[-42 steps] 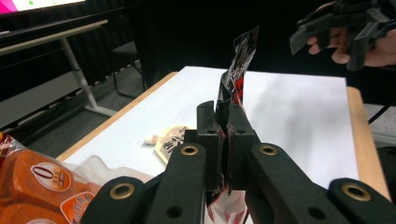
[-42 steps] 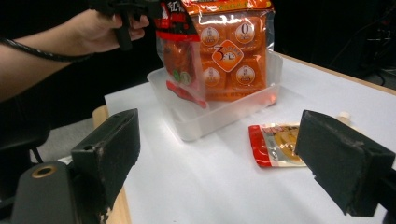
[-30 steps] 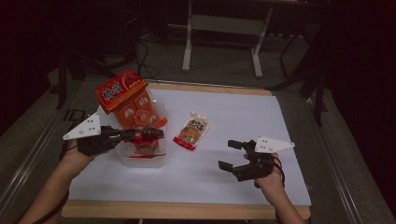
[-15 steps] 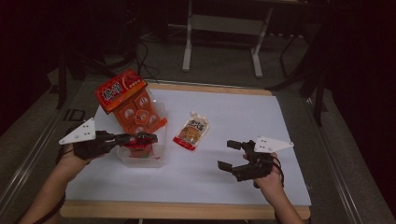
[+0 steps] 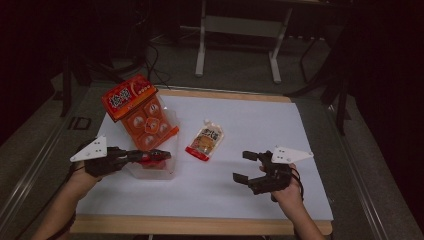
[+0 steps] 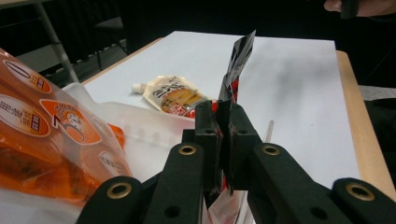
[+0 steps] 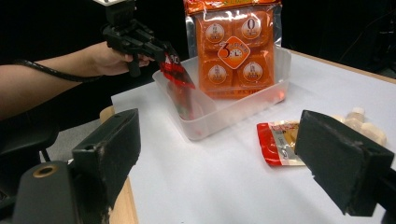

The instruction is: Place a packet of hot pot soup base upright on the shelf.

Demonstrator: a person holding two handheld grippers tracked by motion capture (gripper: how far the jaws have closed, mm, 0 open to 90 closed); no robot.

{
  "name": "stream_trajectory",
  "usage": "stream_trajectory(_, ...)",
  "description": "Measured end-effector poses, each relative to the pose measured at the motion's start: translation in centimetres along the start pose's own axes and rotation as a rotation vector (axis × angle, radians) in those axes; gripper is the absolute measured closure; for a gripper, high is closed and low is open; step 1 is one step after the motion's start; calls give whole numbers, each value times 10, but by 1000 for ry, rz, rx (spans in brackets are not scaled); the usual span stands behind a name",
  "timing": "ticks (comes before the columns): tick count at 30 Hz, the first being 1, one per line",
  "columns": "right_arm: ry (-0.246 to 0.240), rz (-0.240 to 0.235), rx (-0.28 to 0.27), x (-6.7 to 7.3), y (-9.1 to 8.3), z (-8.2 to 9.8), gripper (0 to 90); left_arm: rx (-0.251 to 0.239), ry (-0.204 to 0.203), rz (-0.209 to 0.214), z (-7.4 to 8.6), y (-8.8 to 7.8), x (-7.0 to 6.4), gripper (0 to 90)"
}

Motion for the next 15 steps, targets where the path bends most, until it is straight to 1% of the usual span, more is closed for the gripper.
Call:
stream_trajectory(1, 0, -1, 0, 0, 0, 0, 143, -5, -10, -1, 0, 0, 0, 859)
stream_trajectory(4, 0, -2, 1, 0, 0, 0, 143, -16, -17, -9, 1, 1, 1, 853)
stream_trajectory(5, 2, -3, 3, 0, 0, 1, 143, -23, -35, 7, 2, 1, 1, 848)
stream_trajectory(10, 7, -9, 5, 1, 1, 1, 144, -11, -29, 3, 1, 0, -1, 834)
stream_trajectory(12, 8, -9, 7, 1, 1, 1, 144, -10, -31, 6, 0, 0, -2, 804)
stream_trajectory(13, 8, -11, 8, 1, 1, 1, 143, -6, -41, -1, 0, -1, -1, 796)
stream_trajectory(15, 9, -12, 7, 1, 1, 1, 143, -6, -48, -6, -1, -1, -2, 731)
Point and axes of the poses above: each handheld gripper's, and its own axes: y roughly forward along the jaws, z roughly out of its underside, x roughly to its left, the point moved 10 cm from there along y, roughly forward along the jaws, and after that the axes turned 13 degrees about x, right-handed, at the moved point
